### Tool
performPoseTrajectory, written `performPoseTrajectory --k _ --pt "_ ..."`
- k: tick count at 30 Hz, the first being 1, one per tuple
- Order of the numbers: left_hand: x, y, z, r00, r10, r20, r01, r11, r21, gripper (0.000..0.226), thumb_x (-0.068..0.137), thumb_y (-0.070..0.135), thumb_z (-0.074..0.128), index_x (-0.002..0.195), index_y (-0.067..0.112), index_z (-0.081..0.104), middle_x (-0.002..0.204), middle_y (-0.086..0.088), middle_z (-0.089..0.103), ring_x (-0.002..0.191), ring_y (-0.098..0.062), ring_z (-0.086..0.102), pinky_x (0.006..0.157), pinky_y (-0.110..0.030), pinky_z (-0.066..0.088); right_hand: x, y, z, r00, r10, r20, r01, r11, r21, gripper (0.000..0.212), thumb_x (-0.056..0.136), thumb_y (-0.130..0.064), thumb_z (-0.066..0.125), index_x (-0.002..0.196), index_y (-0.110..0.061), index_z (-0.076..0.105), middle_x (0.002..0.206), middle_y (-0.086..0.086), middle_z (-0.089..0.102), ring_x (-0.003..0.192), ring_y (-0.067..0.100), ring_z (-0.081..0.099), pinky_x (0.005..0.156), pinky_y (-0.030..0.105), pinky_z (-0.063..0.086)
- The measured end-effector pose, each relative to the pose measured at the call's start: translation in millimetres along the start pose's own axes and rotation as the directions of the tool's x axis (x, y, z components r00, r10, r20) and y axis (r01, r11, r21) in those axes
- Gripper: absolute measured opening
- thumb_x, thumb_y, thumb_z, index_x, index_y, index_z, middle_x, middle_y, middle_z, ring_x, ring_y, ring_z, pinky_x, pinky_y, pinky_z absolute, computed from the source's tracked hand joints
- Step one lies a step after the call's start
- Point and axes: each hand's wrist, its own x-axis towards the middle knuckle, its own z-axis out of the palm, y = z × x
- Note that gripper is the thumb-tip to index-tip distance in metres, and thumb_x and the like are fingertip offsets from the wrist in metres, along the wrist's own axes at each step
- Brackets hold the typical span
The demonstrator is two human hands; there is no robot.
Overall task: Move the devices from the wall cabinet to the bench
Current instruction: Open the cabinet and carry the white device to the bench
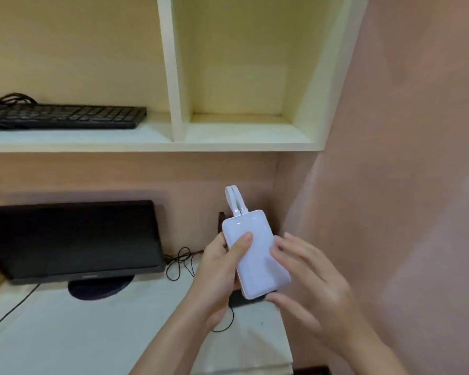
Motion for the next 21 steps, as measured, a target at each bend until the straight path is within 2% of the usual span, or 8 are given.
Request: performPoseTrajectory --k 2,4,7,10,12,14,18,21 --pt "-4 -26 -13 0.997 -0.069 -0.025 0.069 0.998 0.006 0.028 0.100 0.027 0.056 0.126 0.018 0.063 0.113 -0.004 0.077 0.105 -0.024 0.074 0.092 -0.049 0.056 -16 -5 16 0.960 0.280 -0.018 -0.272 0.945 0.183 0.046 0.086 -0.037 0.069 0.125 -0.014 0.065 0.130 -0.005 0.060 0.123 0.012 0.058 0.102 0.022 0.045" --pt "-7 -50 -26 0.991 -0.121 -0.063 0.123 0.992 0.015 0.028 0.100 0.029 0.058 0.127 0.022 0.062 0.115 -0.003 0.076 0.105 -0.024 0.073 0.083 -0.042 0.059 -25 -14 37 0.852 0.523 0.001 -0.495 0.807 0.322 0.036 0.085 -0.034 0.071 0.120 -0.027 0.065 0.119 -0.016 0.060 0.110 0.007 0.062 0.090 0.015 0.049" --pt "-13 -79 -44 0.975 -0.191 -0.111 0.192 0.981 -0.003 0.031 0.097 0.034 0.064 0.126 0.021 0.063 0.119 -0.007 0.075 0.108 -0.028 0.072 0.088 -0.050 0.058 -37 -18 73 0.670 0.726 0.158 -0.713 0.570 0.409 0.023 0.089 -0.028 0.070 0.110 -0.038 0.065 0.107 -0.011 0.061 0.094 0.005 0.064 0.076 0.015 0.051" --pt "-21 -99 -63 0.956 -0.234 -0.176 0.233 0.972 -0.026 0.027 0.098 0.030 0.062 0.121 0.016 0.067 0.116 -0.011 0.075 0.103 -0.028 0.074 0.088 -0.050 0.058 -51 -26 108 0.509 0.796 0.327 -0.835 0.366 0.410 0.019 0.088 -0.045 0.062 0.104 -0.035 0.068 0.100 -0.004 0.067 0.090 0.013 0.065 0.073 0.027 0.055" --pt "-26 -110 -76 0.940 -0.261 -0.218 0.257 0.965 -0.045 0.025 0.098 0.029 0.062 0.117 0.016 0.070 0.113 -0.014 0.076 0.096 -0.027 0.075 0.083 -0.046 0.057 -56 -35 127 0.408 0.814 0.414 -0.874 0.218 0.434 0.015 0.095 -0.037 0.060 0.101 -0.026 0.069 0.098 -0.001 0.071 0.091 0.016 0.067 0.072 0.024 0.054" --pt "-30 -117 -91 0.924 -0.289 -0.252 0.280 0.957 -0.070 0.026 0.096 0.031 0.067 0.115 0.015 0.071 0.111 -0.016 0.075 0.097 -0.030 0.075 0.086 -0.050 0.057 -55 -46 143 0.329 0.811 0.483 -0.898 0.111 0.426 0.016 0.098 -0.031 0.057 0.101 -0.021 0.069 0.098 0.001 0.071 0.086 0.012 0.068 0.068 0.020 0.052" --pt "-32 -127 -122 0.900 -0.322 -0.293 0.298 0.946 -0.124 0.036 0.088 0.037 0.074 0.115 0.012 0.071 0.112 -0.018 0.075 0.095 -0.028 0.074 0.085 -0.051 0.057 -49 -62 173 0.249 0.791 0.559 -0.920 0.013 0.392 0.018 0.098 -0.028 0.057 0.091 -0.016 0.068 0.088 0.004 0.067 0.073 0.010 0.062 0.064 0.025 0.047" --pt "-34 -133 -145 0.886 -0.329 -0.325 0.293 0.943 -0.155 0.028 0.095 0.030 0.068 0.116 0.012 0.070 0.110 -0.015 0.076 0.093 -0.027 0.075 0.070 -0.039 0.060 -44 -74 195 0.205 0.770 0.605 -0.940 -0.018 0.341 0.021 0.098 -0.030 0.056 0.088 -0.013 0.065 0.080 0.005 0.063 0.066 0.015 0.059 0.053 0.025 0.044"
